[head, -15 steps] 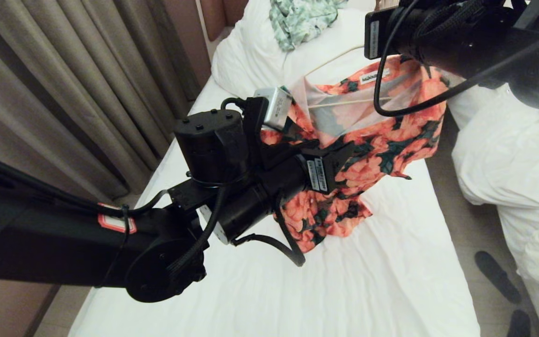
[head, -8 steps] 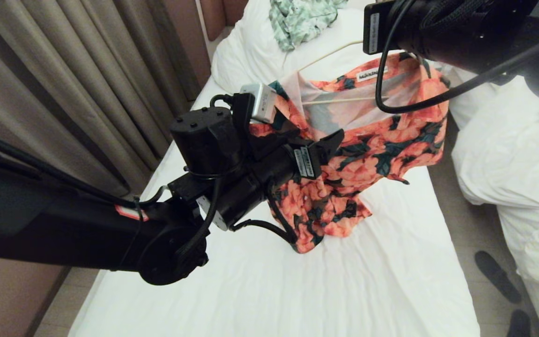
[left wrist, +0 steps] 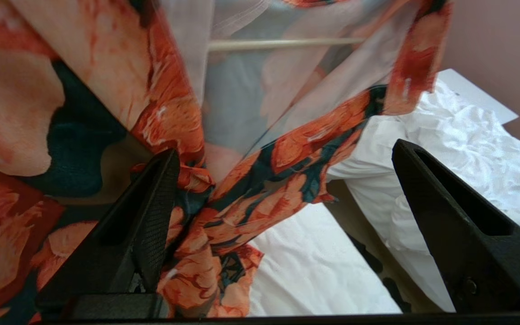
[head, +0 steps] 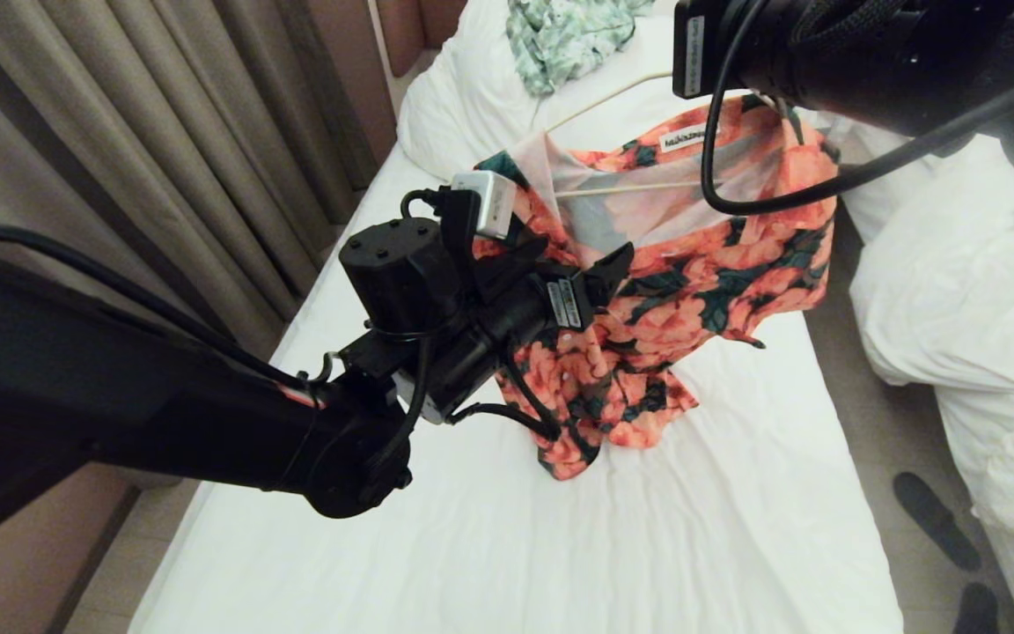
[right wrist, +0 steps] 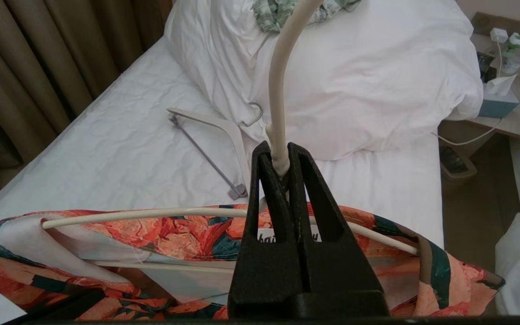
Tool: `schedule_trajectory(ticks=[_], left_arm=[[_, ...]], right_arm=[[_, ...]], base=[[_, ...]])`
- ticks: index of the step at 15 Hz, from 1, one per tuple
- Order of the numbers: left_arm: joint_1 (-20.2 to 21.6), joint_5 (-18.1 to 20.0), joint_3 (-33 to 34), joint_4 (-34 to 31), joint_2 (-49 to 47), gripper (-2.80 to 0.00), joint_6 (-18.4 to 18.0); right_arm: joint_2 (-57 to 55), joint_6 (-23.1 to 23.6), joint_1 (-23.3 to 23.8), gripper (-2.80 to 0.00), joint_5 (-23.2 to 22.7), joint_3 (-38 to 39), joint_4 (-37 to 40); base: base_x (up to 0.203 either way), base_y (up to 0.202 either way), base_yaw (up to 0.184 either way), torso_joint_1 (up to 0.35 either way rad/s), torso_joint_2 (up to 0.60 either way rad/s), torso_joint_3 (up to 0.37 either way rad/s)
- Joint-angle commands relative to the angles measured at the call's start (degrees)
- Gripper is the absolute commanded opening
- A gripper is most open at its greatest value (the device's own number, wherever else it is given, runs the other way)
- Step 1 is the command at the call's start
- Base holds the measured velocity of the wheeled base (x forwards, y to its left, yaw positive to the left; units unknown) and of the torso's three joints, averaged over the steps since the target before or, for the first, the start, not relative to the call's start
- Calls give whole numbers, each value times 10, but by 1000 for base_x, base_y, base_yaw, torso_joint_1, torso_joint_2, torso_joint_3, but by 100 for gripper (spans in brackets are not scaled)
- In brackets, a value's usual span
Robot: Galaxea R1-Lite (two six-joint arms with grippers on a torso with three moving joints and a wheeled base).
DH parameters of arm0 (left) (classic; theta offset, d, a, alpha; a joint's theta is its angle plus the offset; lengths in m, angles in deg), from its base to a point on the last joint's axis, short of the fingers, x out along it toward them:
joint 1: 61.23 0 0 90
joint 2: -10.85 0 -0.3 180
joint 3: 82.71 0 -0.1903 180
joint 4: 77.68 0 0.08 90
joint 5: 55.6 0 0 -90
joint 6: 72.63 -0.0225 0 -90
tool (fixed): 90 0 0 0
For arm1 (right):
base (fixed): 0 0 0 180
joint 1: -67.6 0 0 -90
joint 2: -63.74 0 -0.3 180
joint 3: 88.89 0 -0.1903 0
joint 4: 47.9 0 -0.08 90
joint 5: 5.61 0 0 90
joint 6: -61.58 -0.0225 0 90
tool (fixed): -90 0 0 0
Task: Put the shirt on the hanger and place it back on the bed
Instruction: Take the clothes hanger out of the clothes
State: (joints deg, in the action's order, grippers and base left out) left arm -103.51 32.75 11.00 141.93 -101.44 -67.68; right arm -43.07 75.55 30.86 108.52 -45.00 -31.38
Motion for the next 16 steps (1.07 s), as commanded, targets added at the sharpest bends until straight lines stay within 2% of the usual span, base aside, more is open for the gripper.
schedule_trajectory(ticks=[1,4,6,8,13,16], left_arm=[[1,-1,-1,13,-7,0,0],[6,0,3,12,-14,0,-4],[7,4,9,12,-25,0,-38],[7,0,0,14,-35,0,-42],[26,-8,-17,14,-26,0,-40],[22,-11,-15,13,11,0,-2]], right_arm=[[1,1,-2,-280,1,1,0],[2,1,-1,-280,1,1,0],[1,1,-1,-280,1,1,0],[1,1,-3,-280,1,1,0],[5,1,-3,-280,1,1,1],[2,1,-6,-280,1,2,1]], base=[[0,0,0,0,0,0],[0,0,0,0,0,0],[0,0,0,0,0,0],[0,0,0,0,0,0],[0,0,0,0,0,0],[0,0,0,0,0,0]])
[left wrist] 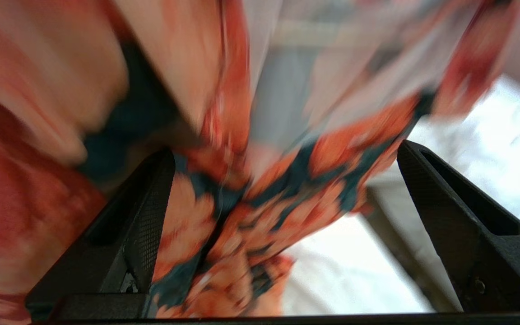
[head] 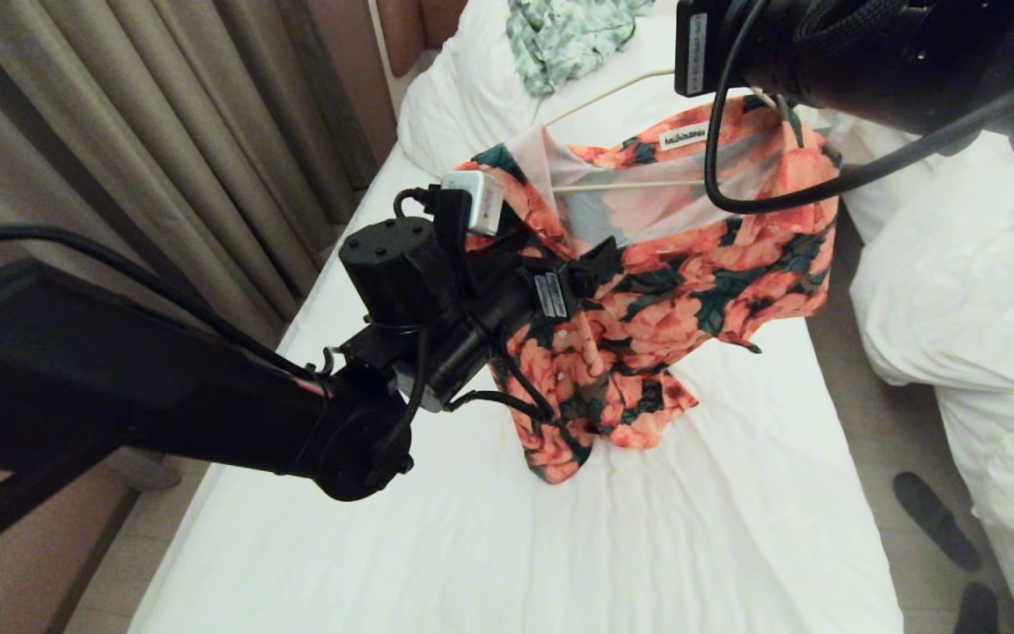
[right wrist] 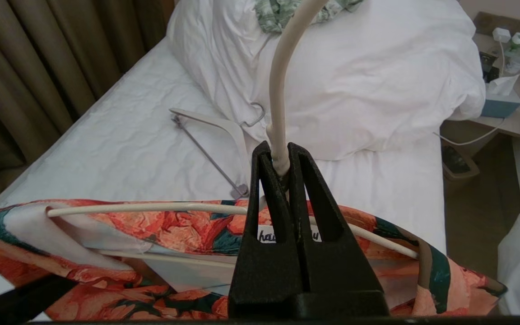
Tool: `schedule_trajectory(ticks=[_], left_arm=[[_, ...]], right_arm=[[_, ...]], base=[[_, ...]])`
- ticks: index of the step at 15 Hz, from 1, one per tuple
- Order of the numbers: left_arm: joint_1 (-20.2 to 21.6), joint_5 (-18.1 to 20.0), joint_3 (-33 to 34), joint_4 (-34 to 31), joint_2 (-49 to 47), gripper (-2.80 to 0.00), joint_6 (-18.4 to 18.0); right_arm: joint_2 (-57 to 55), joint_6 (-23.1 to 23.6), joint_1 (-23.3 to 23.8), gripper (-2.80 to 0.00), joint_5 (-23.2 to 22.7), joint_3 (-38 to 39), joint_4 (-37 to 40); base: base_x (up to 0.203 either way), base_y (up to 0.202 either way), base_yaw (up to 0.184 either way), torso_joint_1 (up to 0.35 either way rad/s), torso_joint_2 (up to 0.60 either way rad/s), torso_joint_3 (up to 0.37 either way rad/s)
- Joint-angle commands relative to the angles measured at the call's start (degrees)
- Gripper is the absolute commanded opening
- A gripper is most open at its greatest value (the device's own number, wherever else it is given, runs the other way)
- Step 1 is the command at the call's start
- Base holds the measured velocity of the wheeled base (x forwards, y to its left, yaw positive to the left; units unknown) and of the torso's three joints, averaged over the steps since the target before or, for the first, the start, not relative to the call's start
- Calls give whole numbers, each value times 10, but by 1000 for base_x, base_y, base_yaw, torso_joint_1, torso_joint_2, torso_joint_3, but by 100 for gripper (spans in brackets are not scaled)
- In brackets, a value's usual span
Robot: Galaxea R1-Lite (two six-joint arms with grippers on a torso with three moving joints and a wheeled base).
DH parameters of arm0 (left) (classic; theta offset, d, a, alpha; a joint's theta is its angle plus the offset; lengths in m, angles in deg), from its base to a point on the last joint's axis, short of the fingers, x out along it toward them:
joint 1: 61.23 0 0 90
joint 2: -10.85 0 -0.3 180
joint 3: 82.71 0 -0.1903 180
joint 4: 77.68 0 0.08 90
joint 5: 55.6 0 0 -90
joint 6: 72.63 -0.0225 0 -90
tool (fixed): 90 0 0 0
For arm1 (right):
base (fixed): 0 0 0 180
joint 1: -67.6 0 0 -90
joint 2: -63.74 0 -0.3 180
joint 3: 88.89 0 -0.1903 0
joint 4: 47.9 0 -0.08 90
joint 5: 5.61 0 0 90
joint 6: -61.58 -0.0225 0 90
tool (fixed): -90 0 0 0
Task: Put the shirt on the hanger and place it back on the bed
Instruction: Take the clothes hanger out of the clothes
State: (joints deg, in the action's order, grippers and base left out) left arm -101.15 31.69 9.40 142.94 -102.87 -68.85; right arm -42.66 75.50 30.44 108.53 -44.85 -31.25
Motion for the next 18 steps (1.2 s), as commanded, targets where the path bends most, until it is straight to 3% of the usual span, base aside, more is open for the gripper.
schedule_trajectory(ticks=[1,16,18], left_arm=[[-1,0,1,3,36,0,14],[-13,4,19,3,88,0,28],[-2,26,32,3,89,0,28]], right_arm=[[-2,1,-4,-280,1,1,-1],[1,1,-22,-280,3,1,14],[1,0,-21,-280,3,0,14]], base=[[0,0,0,0,0,0],[0,0,0,0,0,0],[0,0,0,0,0,0]])
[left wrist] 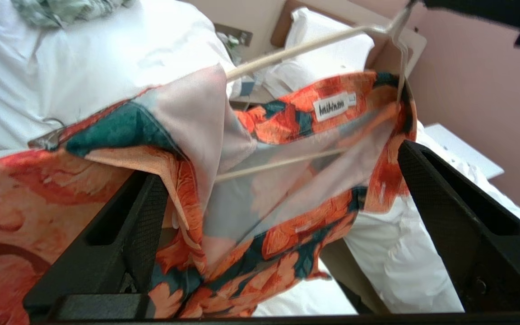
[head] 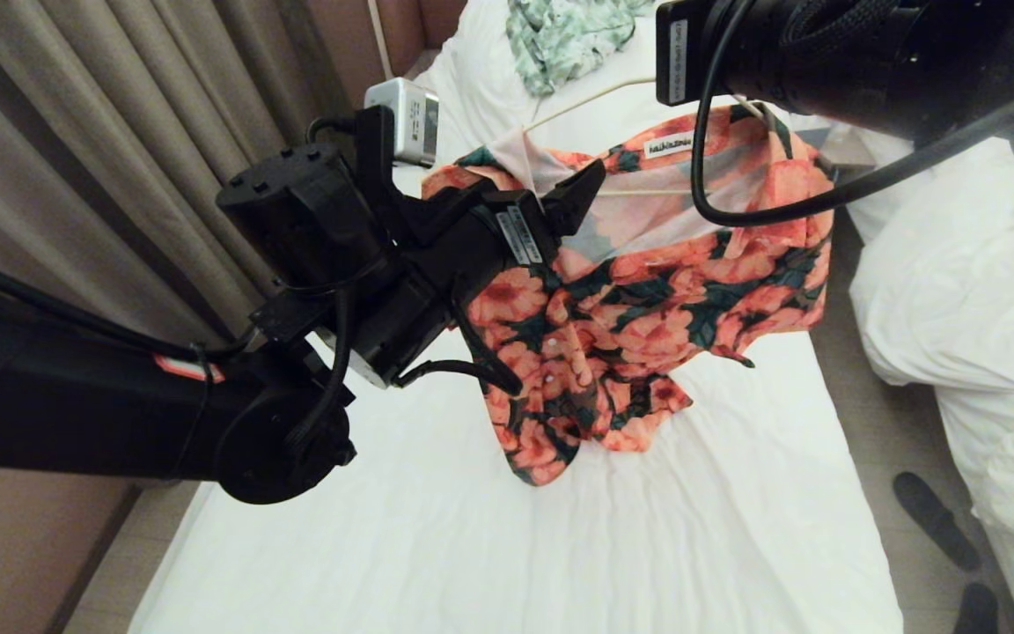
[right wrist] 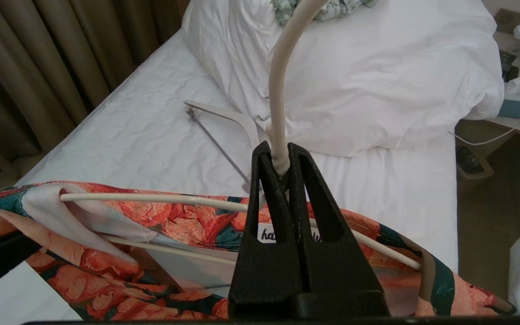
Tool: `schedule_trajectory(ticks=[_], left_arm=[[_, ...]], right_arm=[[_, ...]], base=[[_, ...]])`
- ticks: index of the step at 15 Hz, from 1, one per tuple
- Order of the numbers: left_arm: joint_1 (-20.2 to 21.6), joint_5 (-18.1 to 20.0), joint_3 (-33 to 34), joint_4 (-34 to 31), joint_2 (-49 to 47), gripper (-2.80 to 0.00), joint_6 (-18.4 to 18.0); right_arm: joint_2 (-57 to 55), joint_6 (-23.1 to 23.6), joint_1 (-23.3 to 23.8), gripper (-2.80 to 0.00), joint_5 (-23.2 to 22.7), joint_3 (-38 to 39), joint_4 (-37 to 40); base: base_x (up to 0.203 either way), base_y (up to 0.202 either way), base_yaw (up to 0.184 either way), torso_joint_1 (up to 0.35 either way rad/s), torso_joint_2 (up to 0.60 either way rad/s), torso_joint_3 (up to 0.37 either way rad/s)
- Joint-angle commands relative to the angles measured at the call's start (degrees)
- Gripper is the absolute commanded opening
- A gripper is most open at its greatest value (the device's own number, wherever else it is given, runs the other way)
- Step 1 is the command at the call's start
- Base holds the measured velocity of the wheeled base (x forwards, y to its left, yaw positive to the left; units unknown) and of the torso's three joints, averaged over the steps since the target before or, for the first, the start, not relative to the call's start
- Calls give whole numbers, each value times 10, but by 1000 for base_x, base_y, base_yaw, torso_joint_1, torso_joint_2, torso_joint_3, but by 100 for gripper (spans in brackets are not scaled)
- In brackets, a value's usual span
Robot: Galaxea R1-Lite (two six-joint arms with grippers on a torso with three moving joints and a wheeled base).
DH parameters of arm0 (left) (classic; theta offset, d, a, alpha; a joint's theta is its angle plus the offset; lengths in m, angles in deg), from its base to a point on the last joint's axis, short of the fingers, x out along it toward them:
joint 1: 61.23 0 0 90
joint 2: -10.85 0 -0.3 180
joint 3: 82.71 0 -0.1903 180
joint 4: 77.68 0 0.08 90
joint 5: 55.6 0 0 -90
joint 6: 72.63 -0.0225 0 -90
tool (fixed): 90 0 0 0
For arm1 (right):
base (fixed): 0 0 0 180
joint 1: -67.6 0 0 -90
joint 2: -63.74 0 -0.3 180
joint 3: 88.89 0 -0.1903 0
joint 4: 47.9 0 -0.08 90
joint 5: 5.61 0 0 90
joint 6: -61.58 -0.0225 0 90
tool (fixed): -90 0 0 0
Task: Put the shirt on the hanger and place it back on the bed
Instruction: Take the clothes hanger out of the clothes
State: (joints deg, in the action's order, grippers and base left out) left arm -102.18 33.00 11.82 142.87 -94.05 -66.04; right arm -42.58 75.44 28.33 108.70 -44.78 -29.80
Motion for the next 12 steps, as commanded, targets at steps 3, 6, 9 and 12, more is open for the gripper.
schedule_trajectory(ticks=[3,6,9,12], left_arm=[[23,52,18,4,2,0,0],[20,30,11,4,3,0,-1],[17,20,3,5,6,0,-1],[16,20,4,5,13,0,0]], right_arm=[[0,1,-1,-280,1,-1,0],[0,1,-14,-280,1,-1,3],[1,0,-20,-280,1,0,15],[1,1,-22,-280,1,-1,16]], base=[[0,0,0,0,0,0],[0,0,0,0,0,0],[0,0,0,0,0,0],[0,0,0,0,0,0]])
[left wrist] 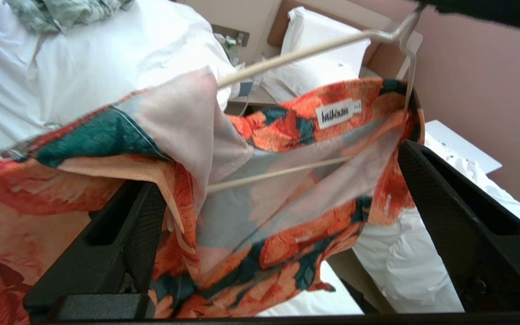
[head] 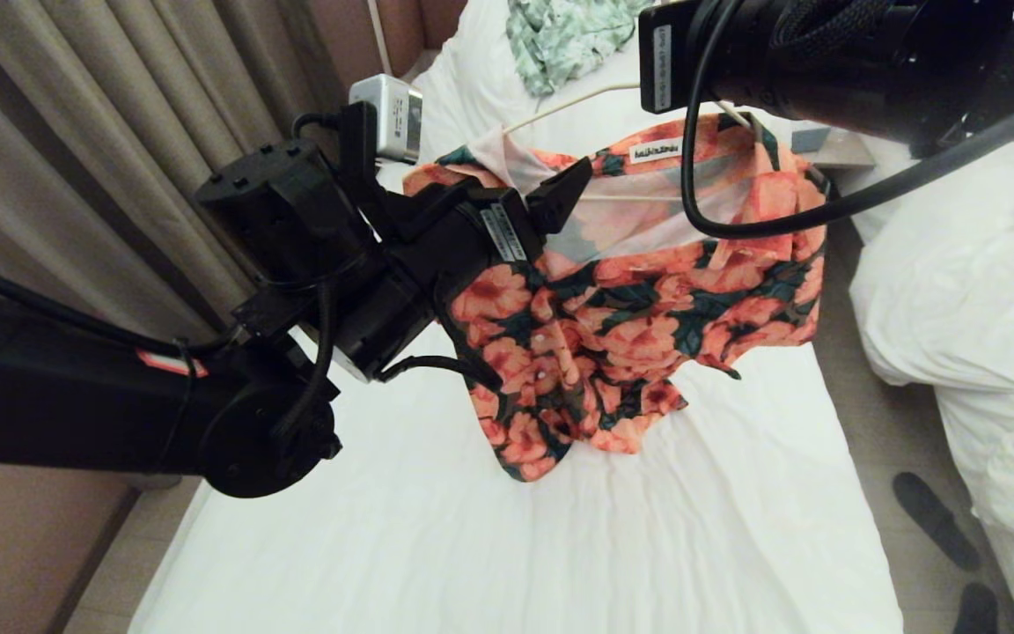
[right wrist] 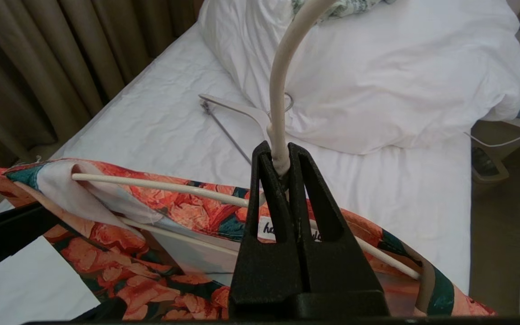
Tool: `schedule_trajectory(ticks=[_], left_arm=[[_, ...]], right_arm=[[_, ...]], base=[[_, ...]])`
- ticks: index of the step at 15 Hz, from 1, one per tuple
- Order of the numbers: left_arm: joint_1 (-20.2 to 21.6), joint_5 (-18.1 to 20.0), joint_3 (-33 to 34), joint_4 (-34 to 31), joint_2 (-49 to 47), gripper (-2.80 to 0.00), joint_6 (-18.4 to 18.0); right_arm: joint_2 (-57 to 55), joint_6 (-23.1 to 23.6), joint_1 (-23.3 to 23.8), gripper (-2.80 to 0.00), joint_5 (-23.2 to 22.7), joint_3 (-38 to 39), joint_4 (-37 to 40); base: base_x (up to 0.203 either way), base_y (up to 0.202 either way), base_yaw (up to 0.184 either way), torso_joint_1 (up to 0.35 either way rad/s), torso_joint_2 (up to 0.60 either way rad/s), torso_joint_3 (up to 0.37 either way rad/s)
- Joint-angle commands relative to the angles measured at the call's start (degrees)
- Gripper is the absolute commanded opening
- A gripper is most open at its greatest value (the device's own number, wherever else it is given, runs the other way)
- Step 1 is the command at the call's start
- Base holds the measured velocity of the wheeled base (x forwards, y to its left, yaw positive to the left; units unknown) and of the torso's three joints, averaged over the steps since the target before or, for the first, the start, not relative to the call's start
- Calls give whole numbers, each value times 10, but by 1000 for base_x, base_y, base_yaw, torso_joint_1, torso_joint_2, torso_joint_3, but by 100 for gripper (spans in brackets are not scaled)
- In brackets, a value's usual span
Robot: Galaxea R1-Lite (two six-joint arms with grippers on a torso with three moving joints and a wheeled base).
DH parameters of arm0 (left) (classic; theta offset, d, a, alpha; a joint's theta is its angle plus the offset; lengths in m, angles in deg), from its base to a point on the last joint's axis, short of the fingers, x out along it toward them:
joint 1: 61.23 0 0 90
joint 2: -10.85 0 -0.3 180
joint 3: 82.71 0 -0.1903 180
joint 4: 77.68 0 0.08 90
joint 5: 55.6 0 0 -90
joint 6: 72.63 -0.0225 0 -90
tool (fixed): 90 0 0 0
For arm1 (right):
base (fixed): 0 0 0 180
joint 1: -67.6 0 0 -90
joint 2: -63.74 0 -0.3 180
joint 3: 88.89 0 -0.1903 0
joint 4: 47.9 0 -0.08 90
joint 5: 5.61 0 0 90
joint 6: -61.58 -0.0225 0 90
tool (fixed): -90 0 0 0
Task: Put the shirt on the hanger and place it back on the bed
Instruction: Take the clothes hanger out of the clothes
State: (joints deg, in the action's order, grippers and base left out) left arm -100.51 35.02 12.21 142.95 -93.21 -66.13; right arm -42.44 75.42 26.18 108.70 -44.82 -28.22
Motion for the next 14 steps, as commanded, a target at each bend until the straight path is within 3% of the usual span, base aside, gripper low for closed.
schedule_trajectory(ticks=[1,2,3,11,14], left_arm=[[-1,0,0,3,4,0,0],[-1,-1,0,3,3,0,0],[-1,-5,0,3,1,-280,-1],[1,-8,-2,3,2,-280,0],[24,-7,-5,3,-1,-280,-10]], right_arm=[[0,1,-5,-280,2,0,0],[0,0,-6,-280,1,0,0],[-1,1,-7,-280,1,0,0],[4,0,-9,-280,1,4,0],[10,0,-8,-280,2,14,0]], base=[[0,0,0,0,0,0],[0,0,0,0,0,0],[0,0,0,0,0,0],[0,0,0,0,0,0],[0,0,0,0,0,0]])
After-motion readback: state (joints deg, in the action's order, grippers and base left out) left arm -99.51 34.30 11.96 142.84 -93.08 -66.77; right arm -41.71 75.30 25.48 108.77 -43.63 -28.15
